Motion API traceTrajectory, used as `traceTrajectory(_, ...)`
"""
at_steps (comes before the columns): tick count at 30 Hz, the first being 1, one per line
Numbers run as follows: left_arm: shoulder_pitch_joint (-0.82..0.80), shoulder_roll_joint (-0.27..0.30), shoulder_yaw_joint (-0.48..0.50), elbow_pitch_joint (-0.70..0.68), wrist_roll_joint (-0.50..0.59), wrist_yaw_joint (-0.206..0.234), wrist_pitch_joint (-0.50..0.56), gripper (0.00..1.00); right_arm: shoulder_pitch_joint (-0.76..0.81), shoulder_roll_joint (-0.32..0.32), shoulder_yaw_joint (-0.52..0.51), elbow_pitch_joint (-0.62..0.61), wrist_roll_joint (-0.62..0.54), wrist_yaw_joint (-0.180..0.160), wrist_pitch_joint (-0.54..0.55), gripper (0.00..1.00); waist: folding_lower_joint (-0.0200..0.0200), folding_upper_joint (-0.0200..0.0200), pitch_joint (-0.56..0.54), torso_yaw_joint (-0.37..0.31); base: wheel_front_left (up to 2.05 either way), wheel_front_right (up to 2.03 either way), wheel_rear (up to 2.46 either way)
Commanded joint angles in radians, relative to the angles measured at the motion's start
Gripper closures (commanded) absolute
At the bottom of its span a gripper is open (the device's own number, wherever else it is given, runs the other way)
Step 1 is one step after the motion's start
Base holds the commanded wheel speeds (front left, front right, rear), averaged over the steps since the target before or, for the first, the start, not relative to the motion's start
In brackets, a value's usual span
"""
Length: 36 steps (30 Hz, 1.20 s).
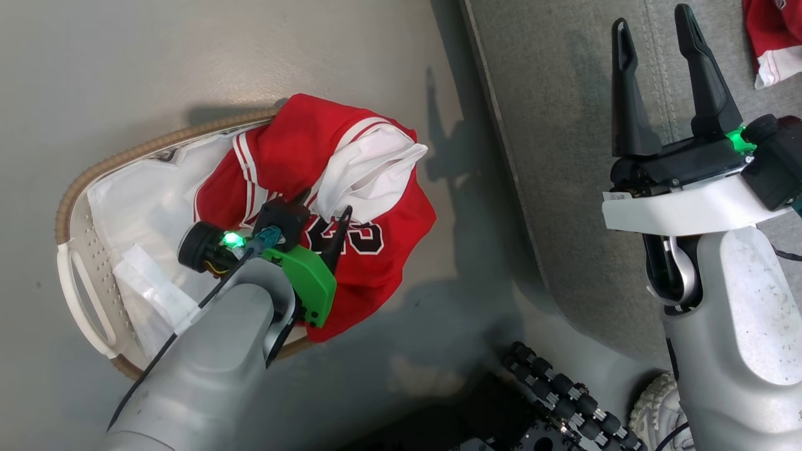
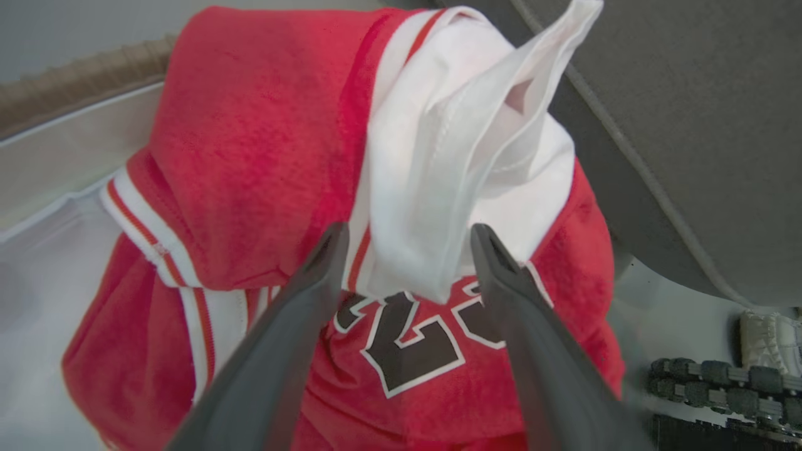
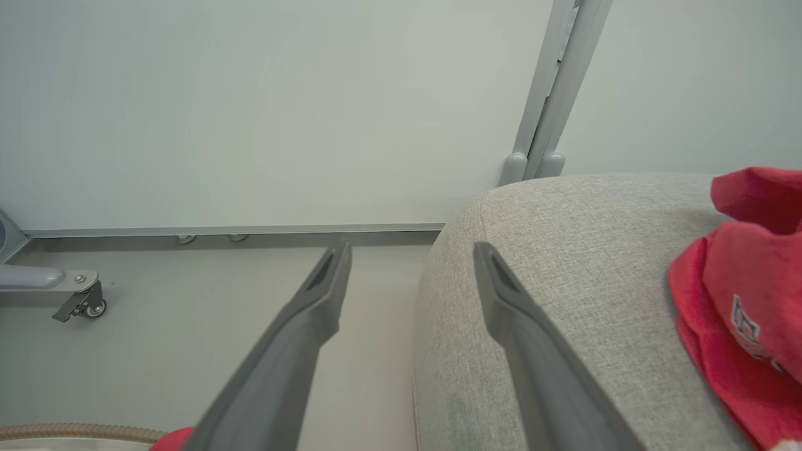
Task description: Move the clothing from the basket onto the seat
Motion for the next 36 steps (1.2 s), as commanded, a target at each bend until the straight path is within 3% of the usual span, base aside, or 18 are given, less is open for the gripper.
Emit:
traceTrajectory(1,-0.029,-0.006,-0.008,0.018,-0.006,-0.003,0.001,0.00,0.010,-0.002,-0.003,-0.009,-0.006,-0.001,0.000,0.00,-0.0001,0.0000,0.005,0.005,0.00,0.00,0.00)
traceTrajectory(14,-0.091,-0.034,-0.155,0.088,-0.089,-0.003,0.001,0.00,0.007,-0.003,0.009,-0.033,-0.014,-0.001,0.000,0.00,-0.0001,0.0000,0.013,0.019,0.00,0.00,0.00)
traceTrajectory(16,-0.096,-0.033,-0.185,0.097,-0.113,-0.003,0.001,0.14,0.004,-0.002,0.012,-0.033,-0.014,-0.001,0.000,0.00,-0.0001,0.0000,0.009,0.019,0.00,0.00,0.00)
traceTrajectory(19,-0.109,-0.030,-0.218,0.094,-0.146,-0.003,0.001,0.07,0.004,-0.002,0.013,-0.035,-0.018,-0.001,0.000,0.00,-0.0001,0.0000,0.005,0.019,0.00,0.00,0.00)
traceTrajectory(20,-0.113,-0.030,-0.223,0.093,-0.152,-0.003,0.001,0.00,0.005,-0.002,0.013,-0.035,-0.019,-0.001,0.000,0.00,-0.0001,0.0000,0.005,0.020,0.00,0.00,0.00)
traceTrajectory(28,-0.135,-0.032,-0.255,0.100,-0.179,-0.003,0.001,0.00,0.021,-0.002,0.013,-0.032,-0.027,-0.001,0.000,0.00,-0.0001,0.0000,-0.004,0.020,0.00,0.00,0.00)
traceTrajectory(29,-0.135,-0.032,-0.259,0.101,-0.182,-0.003,0.001,0.07,0.023,-0.002,0.014,-0.031,-0.027,-0.001,0.000,0.00,-0.0001,0.0000,-0.006,0.019,0.00,0.00,0.00)
traceTrajectory(30,-0.137,-0.033,-0.262,0.100,-0.183,-0.003,0.001,0.22,0.024,-0.002,0.015,-0.031,-0.027,-0.001,0.000,0.00,-0.0001,0.0000,-0.008,0.018,0.00,0.00,0.00)
traceTrajectory(31,-0.140,-0.034,-0.266,0.098,-0.186,-0.003,0.001,0.55,0.024,-0.002,0.015,-0.030,-0.026,-0.001,0.000,0.00,-0.0001,0.0000,-0.010,0.017,0.00,0.00,0.00)
traceTrajectory(32,-0.144,-0.035,-0.269,0.094,-0.189,-0.003,0.001,1.00,0.025,-0.002,0.014,-0.030,-0.027,-0.001,0.000,0.00,-0.0001,0.0000,-0.011,0.017,0.00,0.00,0.00)
traceTrajectory(36,-0.147,-0.028,-0.289,0.081,-0.190,-0.003,0.001,1.00,0.021,-0.002,0.013,-0.027,-0.026,-0.001,0.000,0.00,-0.0001,0.0000,-0.015,0.015,0.00,0.00,0.00)
